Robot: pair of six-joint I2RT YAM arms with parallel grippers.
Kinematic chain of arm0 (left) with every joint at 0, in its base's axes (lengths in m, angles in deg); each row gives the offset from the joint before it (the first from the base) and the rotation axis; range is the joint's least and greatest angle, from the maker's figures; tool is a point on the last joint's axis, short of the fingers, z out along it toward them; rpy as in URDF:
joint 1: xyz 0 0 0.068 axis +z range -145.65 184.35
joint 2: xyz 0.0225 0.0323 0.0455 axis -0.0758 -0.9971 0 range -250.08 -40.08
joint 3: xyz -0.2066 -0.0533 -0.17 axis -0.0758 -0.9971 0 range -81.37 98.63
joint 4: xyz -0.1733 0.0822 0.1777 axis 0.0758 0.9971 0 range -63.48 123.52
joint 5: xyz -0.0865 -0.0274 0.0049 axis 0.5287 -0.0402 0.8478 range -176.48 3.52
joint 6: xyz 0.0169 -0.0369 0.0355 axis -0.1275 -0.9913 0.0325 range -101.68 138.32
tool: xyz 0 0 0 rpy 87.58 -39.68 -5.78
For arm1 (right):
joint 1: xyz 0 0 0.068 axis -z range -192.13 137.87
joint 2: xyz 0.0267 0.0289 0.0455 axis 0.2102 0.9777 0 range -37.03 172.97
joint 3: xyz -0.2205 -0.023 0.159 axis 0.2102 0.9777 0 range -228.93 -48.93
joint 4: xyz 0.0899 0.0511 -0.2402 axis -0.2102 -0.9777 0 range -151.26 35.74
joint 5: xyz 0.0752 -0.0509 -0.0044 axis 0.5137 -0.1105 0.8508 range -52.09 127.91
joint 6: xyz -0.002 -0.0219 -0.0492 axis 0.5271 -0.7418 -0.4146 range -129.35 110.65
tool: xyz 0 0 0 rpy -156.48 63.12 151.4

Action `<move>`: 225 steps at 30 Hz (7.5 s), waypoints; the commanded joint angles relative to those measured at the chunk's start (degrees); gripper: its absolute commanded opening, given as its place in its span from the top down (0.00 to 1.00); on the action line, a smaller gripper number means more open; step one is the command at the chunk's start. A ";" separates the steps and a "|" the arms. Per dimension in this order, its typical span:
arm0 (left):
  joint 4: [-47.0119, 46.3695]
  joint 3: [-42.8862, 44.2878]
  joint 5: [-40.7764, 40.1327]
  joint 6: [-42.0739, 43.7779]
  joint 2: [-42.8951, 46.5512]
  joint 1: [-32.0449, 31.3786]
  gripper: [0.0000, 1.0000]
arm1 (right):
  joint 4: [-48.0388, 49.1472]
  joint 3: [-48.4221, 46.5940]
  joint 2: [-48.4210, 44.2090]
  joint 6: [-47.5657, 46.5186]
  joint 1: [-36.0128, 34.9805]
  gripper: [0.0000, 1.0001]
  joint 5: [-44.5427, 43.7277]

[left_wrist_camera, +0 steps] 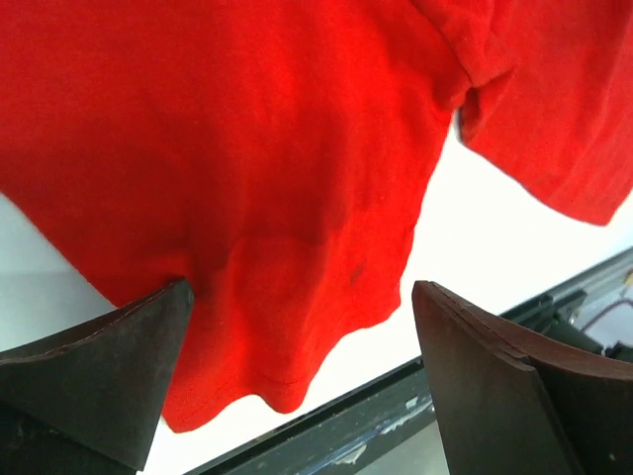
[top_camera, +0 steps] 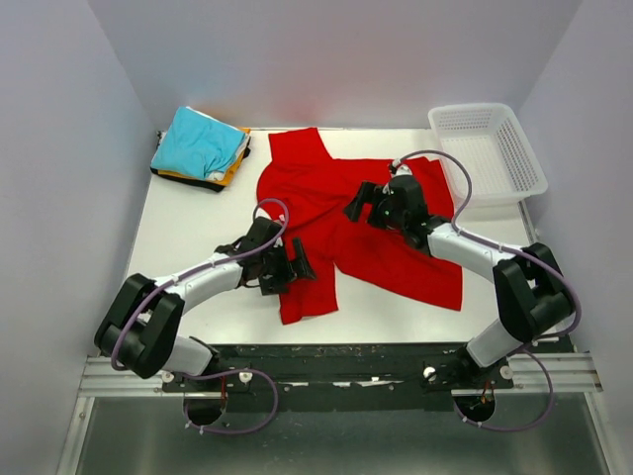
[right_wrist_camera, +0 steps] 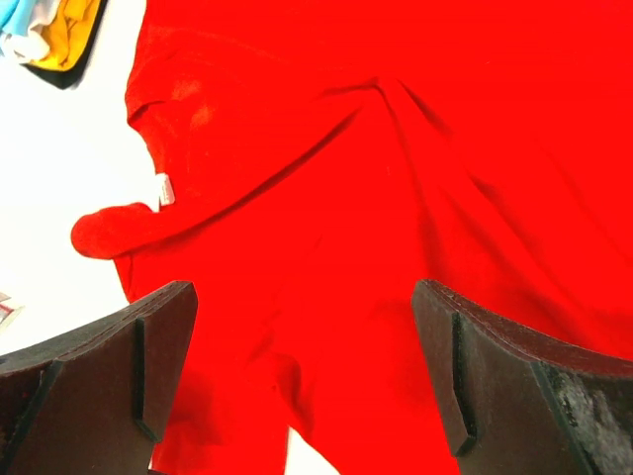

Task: Fold and stack the t-shirts
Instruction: Flatten out the tshirt, then grab the side of the flattened tshirt closest away from the robot with both arms, then fold the flattened tshirt in 1/3 of the way

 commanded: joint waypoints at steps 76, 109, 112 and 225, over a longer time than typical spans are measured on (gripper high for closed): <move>9.85 -12.55 -18.14 -1.03 22.81 -6.06 1.00 | -58.43 20.72 -31.11 42.96 0.37 0.03 -36.05; 22.80 -3.89 -20.55 -2.41 21.13 -6.04 1.00 | -38.83 28.94 -38.40 37.91 0.67 0.99 -45.02; 26.48 -3.95 -18.57 -2.96 24.43 -6.07 1.00 | -41.93 27.18 -41.79 33.82 0.65 0.99 -42.65; -0.51 25.92 3.07 8.48 -11.31 15.82 0.01 | -2.79 8.84 -6.91 6.87 12.91 0.00 -2.21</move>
